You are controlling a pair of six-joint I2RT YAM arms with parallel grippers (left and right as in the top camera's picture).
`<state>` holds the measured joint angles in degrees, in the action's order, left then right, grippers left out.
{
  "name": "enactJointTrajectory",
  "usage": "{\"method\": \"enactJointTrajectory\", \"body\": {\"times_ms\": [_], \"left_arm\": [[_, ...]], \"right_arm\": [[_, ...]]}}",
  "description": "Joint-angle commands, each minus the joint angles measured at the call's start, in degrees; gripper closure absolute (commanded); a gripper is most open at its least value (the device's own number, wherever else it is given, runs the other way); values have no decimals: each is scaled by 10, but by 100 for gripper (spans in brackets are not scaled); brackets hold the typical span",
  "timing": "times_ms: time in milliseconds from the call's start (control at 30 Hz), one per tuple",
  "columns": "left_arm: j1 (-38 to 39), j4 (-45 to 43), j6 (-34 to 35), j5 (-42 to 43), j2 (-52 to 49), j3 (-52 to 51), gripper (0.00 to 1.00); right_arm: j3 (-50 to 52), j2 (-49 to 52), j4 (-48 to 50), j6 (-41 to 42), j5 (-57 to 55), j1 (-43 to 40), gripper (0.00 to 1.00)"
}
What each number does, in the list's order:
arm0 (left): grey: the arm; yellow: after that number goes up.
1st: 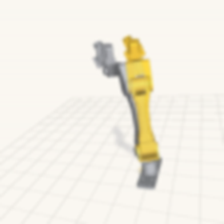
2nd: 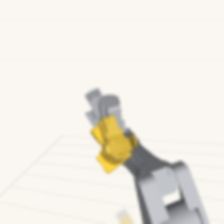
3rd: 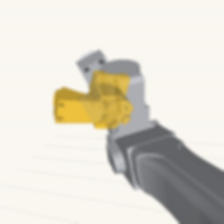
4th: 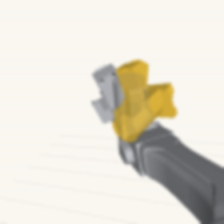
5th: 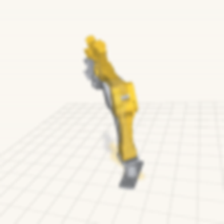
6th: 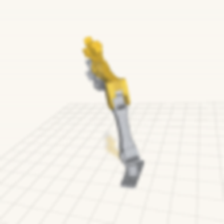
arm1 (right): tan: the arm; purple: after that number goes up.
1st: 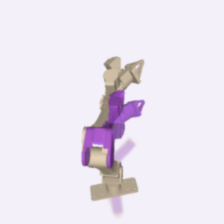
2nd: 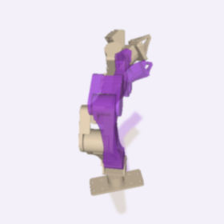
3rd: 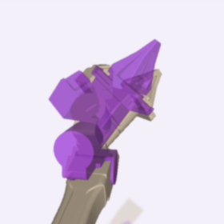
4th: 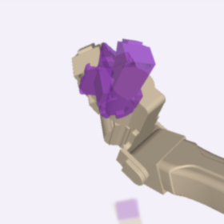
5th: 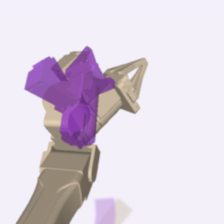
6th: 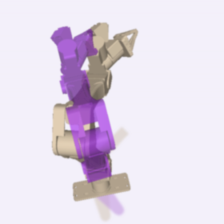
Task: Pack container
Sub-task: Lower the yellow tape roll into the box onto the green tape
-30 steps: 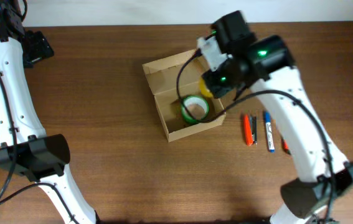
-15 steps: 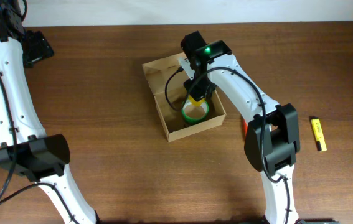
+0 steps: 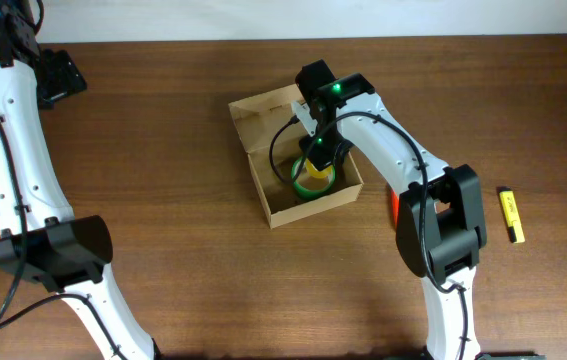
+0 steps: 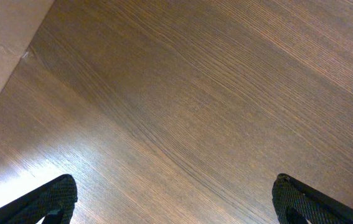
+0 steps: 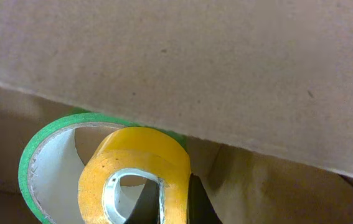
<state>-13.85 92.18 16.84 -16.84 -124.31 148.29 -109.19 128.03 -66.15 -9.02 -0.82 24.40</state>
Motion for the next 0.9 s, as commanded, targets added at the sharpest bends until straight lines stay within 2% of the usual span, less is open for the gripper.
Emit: {"method": "enactJointTrajectory", "body": {"times_ms": [0, 567, 767, 867], "left_arm": [[-2, 0, -2, 2, -10, -2, 0], [-2, 0, -2, 2, -10, -2, 1], [-2, 0, -2, 2, -10, -2, 0], [-2, 0, -2, 2, -10, -2, 0]], "right_arm": [[30, 27, -11, -3, 22, 1, 97], [-16, -65, -9, -13, 14, 22, 97], [-2, -58, -7, -13, 10, 22, 96], [38, -57, 7, -13, 10, 22, 96]]}}
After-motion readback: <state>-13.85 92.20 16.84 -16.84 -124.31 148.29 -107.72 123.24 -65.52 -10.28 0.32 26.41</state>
